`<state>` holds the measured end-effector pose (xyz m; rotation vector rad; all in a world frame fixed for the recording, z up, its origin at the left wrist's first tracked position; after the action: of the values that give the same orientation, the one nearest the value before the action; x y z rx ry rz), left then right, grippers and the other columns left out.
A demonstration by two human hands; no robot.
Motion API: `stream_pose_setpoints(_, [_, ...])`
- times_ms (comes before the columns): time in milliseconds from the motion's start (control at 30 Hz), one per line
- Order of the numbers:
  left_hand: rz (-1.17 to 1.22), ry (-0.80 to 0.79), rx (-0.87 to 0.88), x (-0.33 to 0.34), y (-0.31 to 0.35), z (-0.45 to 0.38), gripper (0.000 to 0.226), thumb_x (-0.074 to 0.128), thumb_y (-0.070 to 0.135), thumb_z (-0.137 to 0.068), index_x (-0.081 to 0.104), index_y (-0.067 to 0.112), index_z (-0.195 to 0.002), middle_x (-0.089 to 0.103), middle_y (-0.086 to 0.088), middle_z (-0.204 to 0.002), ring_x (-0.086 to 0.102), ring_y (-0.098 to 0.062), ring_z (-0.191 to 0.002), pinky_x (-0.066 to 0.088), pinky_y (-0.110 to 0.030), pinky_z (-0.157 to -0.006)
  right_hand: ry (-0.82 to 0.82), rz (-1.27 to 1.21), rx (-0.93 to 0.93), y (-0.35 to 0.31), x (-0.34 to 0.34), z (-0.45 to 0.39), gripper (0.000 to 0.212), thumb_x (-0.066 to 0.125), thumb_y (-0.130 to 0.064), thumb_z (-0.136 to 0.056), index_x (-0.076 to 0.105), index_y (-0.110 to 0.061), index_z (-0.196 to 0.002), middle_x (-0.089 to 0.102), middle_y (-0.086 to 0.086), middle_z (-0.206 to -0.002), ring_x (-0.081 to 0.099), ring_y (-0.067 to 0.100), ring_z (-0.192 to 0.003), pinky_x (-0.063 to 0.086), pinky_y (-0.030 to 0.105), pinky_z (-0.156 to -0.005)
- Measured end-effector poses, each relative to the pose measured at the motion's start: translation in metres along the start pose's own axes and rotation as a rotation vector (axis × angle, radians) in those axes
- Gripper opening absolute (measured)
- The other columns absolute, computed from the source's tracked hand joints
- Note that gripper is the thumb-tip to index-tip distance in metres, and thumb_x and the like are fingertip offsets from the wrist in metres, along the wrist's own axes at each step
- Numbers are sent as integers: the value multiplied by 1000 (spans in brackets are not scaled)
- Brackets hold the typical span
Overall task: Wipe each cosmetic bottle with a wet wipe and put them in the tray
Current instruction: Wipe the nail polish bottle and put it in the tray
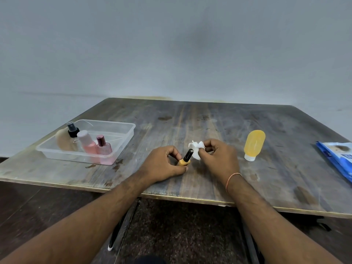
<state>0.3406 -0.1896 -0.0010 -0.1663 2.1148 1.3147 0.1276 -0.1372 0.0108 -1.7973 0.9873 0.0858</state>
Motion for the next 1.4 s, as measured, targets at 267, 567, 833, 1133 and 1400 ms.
stream_pose_setpoints(267, [2, -84, 11, 0, 0, 0, 43, 102, 37, -68, 67, 25, -92, 54, 16, -48, 40, -5, -45, 31, -23, -49, -62, 0, 29, 2, 4, -1, 3, 77, -34, -82, 76, -32, -84, 74, -18, -75, 68, -1, -68, 55, 28, -67])
stream_pose_setpoints(567, [-115, -324, 128, 3, 5, 4, 63, 84, 30, -90, 59, 45, -146, 72, 24, -125, 50, -1, -69, 43, -15, -70, -76, 20, 21, -1, 3, 0, 5, 78, -32, -83, 77, -32, -88, 74, -17, -77, 68, 0, -70, 54, 28, -68])
stream_pose_setpoints(833, [-150, -285, 131, 4, 5, 5, 51, 82, 31, -88, 69, 52, -132, 72, 22, -109, 52, 0, -71, 41, -17, -68, -83, 13, 27, -2, 3, 1, 7, 77, -32, -82, 78, -30, -88, 75, -17, -78, 70, 1, -72, 60, 35, -72])
stream_pose_setpoints(1133, [-31, -280, 136, 5, 5, 4, 56, 73, 50, -81, 70, 41, -137, 75, 25, -106, 46, -11, -65, 42, -28, -64, -82, 7, 35, -3, 2, 2, 3, 78, -30, -84, 77, -29, -87, 74, -15, -76, 69, 2, -71, 59, 34, -71])
stream_pose_setpoints(1400, [-196, -196, 174, 4, 10, 8, 30, 84, 34, -87, 75, 38, -115, 65, 19, -94, 60, 8, -77, 42, -9, -69, -72, -3, 46, -2, 2, 2, 4, 77, -33, -84, 77, -30, -87, 75, -16, -76, 69, 1, -72, 60, 34, -71])
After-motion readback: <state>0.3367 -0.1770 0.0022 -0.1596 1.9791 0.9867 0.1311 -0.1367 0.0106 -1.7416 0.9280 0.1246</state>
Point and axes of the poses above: each hand's wrist, its own z-axis away from the middle knuckle, its own x-axis out of the palm, y = z × x, the point moved 5 cm from there along -z, towards the middle knuckle
